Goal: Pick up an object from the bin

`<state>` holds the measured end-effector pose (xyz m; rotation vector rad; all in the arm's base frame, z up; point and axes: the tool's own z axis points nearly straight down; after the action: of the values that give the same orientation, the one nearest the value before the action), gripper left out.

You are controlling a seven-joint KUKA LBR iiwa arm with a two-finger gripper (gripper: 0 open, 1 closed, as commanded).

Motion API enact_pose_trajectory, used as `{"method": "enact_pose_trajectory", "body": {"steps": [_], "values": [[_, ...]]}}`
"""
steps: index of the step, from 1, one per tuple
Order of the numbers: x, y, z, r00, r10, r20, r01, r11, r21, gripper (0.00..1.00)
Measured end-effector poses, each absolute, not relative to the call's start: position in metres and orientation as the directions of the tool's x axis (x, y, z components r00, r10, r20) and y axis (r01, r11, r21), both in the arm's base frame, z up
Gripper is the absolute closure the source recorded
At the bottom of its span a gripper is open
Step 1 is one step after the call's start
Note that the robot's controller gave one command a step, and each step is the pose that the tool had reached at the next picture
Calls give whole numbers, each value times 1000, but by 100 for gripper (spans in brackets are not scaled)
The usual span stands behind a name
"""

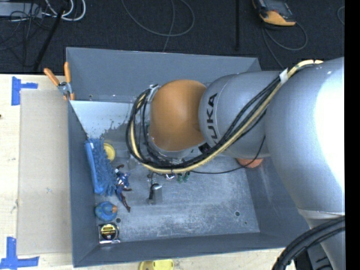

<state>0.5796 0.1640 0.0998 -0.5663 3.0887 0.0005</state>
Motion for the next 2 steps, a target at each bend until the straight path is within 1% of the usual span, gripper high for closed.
{"method": "enact_pose_trajectory", "body": {"steps": [1,2], "values": [[589,203,79,-937,-349,-3,-349,937,0,0],[588,224,71,-627,-779,-4,-779,627,-3,100]]}}
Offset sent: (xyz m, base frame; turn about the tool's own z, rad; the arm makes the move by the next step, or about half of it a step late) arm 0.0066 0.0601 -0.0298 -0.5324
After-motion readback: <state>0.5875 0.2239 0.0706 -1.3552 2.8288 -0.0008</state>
